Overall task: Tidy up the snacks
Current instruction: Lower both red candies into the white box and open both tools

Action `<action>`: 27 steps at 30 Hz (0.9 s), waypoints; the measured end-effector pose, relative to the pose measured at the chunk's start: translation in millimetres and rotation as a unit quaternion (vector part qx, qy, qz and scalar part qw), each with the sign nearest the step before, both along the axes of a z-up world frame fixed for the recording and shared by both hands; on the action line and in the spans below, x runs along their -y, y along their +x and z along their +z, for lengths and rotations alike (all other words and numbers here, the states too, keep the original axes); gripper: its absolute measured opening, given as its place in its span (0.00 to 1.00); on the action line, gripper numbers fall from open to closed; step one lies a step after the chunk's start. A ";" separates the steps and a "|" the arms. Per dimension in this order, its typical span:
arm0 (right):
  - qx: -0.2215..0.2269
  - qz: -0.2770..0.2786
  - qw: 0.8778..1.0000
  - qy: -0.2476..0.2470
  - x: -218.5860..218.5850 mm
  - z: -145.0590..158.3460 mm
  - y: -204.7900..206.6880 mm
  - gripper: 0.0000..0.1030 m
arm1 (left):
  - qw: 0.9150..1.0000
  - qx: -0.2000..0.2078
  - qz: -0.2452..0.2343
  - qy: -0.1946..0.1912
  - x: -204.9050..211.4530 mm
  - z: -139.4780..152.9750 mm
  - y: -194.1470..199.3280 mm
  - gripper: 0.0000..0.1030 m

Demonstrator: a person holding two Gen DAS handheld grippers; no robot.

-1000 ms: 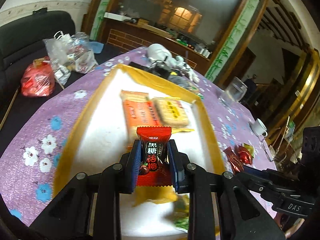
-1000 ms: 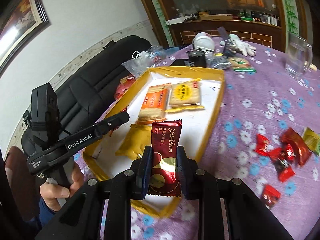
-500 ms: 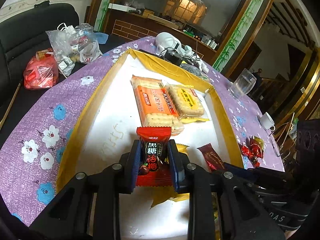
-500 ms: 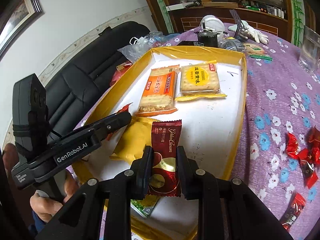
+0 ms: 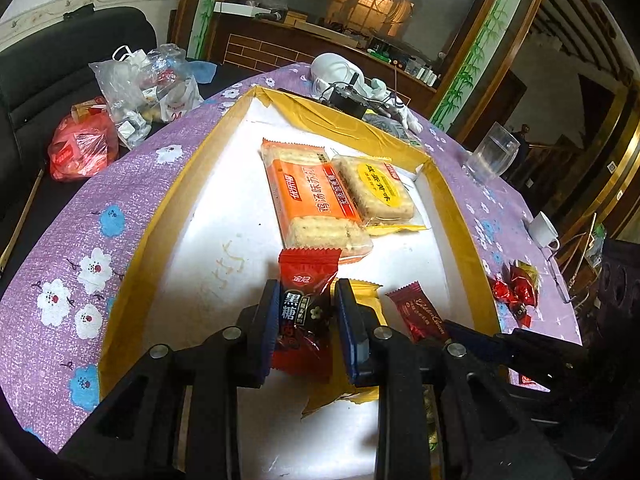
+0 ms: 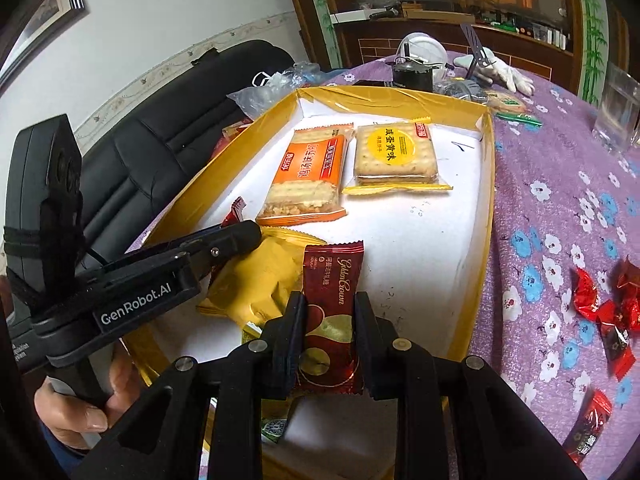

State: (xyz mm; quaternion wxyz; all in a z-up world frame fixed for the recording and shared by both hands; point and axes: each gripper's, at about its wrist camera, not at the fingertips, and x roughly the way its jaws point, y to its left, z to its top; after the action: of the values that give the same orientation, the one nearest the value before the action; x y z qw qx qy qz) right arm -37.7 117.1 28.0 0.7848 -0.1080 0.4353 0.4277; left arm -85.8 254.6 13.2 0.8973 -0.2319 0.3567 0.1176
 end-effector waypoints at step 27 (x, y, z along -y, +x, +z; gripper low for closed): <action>-0.012 0.000 1.000 0.019 10.7 5.4 -1.2 0.29 | 1.000 0.007 0.006 -0.007 -3.5 1.0 -2.6 0.35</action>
State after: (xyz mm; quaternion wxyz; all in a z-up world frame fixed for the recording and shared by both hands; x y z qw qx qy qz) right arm -38.8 106.4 33.4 0.7816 -0.0881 0.4361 0.4372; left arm -88.4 258.0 14.3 0.8976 -0.2409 0.3497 0.1186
